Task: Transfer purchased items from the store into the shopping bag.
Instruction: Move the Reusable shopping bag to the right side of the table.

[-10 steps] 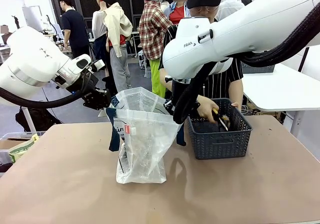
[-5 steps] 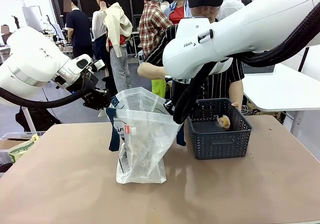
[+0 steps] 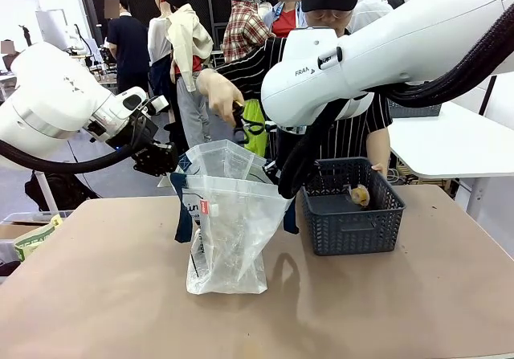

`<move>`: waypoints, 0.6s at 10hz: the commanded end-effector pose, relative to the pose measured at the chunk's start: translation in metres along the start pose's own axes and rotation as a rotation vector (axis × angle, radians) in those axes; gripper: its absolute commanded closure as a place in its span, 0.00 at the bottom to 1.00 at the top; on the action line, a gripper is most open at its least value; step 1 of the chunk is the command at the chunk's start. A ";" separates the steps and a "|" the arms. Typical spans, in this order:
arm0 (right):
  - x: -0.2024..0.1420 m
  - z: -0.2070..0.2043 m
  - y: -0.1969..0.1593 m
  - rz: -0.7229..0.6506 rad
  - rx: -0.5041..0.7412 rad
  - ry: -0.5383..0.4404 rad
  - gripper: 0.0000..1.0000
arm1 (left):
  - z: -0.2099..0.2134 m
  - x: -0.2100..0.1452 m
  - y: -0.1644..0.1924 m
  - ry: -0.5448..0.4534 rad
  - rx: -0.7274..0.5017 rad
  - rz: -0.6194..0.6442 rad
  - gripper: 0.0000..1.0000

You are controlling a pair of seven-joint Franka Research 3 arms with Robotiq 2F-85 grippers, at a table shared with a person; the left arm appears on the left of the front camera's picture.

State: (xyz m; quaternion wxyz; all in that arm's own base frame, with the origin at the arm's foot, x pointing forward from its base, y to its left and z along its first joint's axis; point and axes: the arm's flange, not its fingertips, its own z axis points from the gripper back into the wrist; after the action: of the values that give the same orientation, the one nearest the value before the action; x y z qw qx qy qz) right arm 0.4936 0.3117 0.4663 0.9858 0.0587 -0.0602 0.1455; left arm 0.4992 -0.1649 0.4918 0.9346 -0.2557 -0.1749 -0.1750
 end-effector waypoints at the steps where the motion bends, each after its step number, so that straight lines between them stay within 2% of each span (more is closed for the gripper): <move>1: -0.003 0.000 -0.002 -0.008 0.010 0.002 1.00 | 0.003 0.000 0.001 -0.006 0.002 -0.002 1.00; 6: -0.003 0.000 -0.002 -0.008 0.010 0.002 1.00 | 0.003 0.000 0.001 -0.006 0.002 -0.002 1.00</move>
State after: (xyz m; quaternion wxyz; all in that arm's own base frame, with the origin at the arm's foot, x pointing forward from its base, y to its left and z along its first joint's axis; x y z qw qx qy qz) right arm 0.4936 0.3117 0.4663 0.9858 0.0587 -0.0602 0.1455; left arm 0.4992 -0.1649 0.4918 0.9346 -0.2557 -0.1749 -0.1750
